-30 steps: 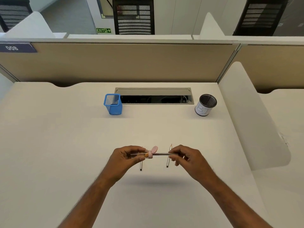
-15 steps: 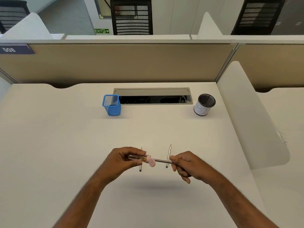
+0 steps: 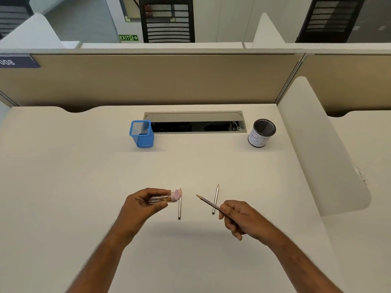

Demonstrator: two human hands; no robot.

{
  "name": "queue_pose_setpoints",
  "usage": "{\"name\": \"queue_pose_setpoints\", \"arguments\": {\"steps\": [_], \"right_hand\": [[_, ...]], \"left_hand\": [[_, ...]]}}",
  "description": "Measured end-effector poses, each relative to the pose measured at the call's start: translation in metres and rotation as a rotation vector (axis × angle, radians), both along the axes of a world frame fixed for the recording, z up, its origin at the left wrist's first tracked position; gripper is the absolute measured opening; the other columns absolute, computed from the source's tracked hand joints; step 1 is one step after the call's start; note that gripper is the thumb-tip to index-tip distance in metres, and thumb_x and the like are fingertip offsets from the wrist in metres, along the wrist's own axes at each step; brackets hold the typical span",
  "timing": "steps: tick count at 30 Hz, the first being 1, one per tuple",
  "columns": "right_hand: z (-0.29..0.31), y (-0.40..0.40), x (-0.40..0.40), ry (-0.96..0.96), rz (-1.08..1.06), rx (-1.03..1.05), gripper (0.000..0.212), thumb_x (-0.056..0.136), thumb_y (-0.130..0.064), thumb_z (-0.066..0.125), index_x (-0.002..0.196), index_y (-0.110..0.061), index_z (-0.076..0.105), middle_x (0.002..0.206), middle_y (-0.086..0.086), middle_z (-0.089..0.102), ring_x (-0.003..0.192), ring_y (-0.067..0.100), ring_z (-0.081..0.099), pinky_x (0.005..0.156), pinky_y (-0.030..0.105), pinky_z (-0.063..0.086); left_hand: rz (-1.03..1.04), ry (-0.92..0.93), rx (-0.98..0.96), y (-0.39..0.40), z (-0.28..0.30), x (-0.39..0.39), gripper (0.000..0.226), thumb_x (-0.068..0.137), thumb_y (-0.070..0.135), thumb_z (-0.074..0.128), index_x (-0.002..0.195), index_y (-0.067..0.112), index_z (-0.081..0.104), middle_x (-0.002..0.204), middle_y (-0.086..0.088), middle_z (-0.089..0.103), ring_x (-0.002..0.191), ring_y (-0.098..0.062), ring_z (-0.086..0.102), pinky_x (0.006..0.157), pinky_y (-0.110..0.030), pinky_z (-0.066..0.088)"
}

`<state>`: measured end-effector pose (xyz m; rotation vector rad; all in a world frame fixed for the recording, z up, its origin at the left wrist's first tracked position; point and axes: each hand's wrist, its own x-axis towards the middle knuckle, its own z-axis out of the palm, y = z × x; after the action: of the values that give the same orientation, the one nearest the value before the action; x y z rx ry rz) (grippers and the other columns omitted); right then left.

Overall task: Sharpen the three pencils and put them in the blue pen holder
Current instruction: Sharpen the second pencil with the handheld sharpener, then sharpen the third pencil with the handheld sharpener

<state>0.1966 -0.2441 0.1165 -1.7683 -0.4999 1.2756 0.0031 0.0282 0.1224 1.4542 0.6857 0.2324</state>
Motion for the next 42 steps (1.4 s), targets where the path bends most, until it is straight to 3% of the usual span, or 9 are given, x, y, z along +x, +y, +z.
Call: {"name": "queue_pose_setpoints", "arguments": {"steps": [4,9,16,20,24,27,30,37,42], "right_hand": [[-0.015,0.004,-0.009,-0.034,-0.007,-0.030,0.025,0.113,-0.028,0.044,0.104,-0.009,0.056,0.072,0.006,0.064,0.050,0.020,0.052,0.048,0.026,0.027],[-0.046,0.013,-0.023,-0.219,0.000,-0.108,0.016,0.110,-0.030,0.048,0.103,-0.017,0.047,0.073,0.003,0.073,0.053,0.023,0.059,0.056,0.028,0.042],[-0.074,0.042,-0.034,-0.448,-0.021,-0.289,0.020,0.107,-0.034,0.048,0.094,-0.020,0.042,0.076,0.007,0.078,0.048,0.017,0.059,0.062,0.041,0.056],[-0.084,0.063,-0.035,-0.585,0.026,-0.391,0.024,0.107,-0.038,0.045,0.103,-0.014,0.044,0.088,0.012,0.077,0.076,0.033,0.072,0.072,0.044,0.059],[-0.088,0.081,-0.031,-0.691,0.084,-0.450,0.030,0.107,-0.038,0.044,0.112,-0.009,0.050,0.100,0.017,0.076,0.097,0.039,0.074,0.076,0.041,0.052],[-0.087,0.088,-0.027,-0.742,0.123,-0.518,0.036,0.108,-0.038,0.043,0.117,-0.006,0.055,0.113,0.019,0.074,0.108,0.041,0.070,0.084,0.042,0.052],[-0.088,0.091,-0.025,-0.765,0.169,-0.553,0.037,0.108,-0.036,0.042,0.115,-0.005,0.060,0.115,0.019,0.074,0.109,0.041,0.070,0.086,0.040,0.053],[-0.092,0.088,-0.024,-0.831,0.297,-0.565,0.037,0.109,-0.033,0.037,0.118,-0.006,0.062,0.116,0.020,0.073,0.108,0.040,0.070,0.084,0.039,0.052],[-0.089,0.083,-0.023,-0.855,0.278,-0.529,0.037,0.108,-0.036,0.041,0.113,-0.005,0.061,0.112,0.021,0.072,0.105,0.041,0.070,0.074,0.037,0.040]], "left_hand": [[0.015,0.005,-0.028,-0.002,-0.005,-0.003,0.030,0.089,-0.007,0.080,0.114,0.010,0.082,0.116,-0.006,0.085,0.115,-0.023,0.079,0.099,-0.027,0.063],[0.028,0.025,-0.069,-0.006,-0.012,-0.006,0.029,0.089,-0.006,0.081,0.115,0.008,0.081,0.117,-0.008,0.085,0.117,-0.027,0.079,0.106,-0.042,0.057],[0.026,0.059,-0.067,-0.007,-0.015,-0.008,0.028,0.090,-0.006,0.080,0.114,0.009,0.081,0.116,-0.006,0.085,0.116,-0.025,0.079,0.105,-0.040,0.059],[0.033,0.073,-0.048,-0.008,-0.016,-0.010,0.028,0.090,-0.005,0.081,0.111,0.013,0.083,0.114,-0.003,0.086,0.114,-0.022,0.080,0.098,-0.028,0.064],[0.027,0.084,-0.053,-0.009,-0.016,-0.013,0.029,0.090,-0.003,0.082,0.109,0.018,0.084,0.115,-0.002,0.086,0.115,-0.019,0.079,0.102,-0.035,0.058],[0.021,0.087,-0.054,-0.009,-0.016,-0.013,0.028,0.091,-0.004,0.081,0.110,0.017,0.084,0.114,-0.003,0.086,0.114,-0.020,0.079,0.098,-0.027,0.063],[0.017,0.089,-0.054,-0.007,-0.018,-0.014,0.028,0.091,-0.003,0.081,0.111,0.015,0.083,0.115,-0.003,0.086,0.115,-0.020,0.079,0.098,-0.025,0.063],[0.029,0.100,-0.064,-0.004,-0.018,-0.014,0.027,0.091,-0.001,0.082,0.111,0.018,0.084,0.115,-0.003,0.086,0.117,-0.022,0.079,0.107,-0.041,0.057],[0.025,0.099,-0.058,-0.002,-0.019,-0.014,0.027,0.092,-0.001,0.081,0.113,0.016,0.083,0.116,-0.003,0.085,0.117,-0.021,0.079,0.107,-0.041,0.057]]}}
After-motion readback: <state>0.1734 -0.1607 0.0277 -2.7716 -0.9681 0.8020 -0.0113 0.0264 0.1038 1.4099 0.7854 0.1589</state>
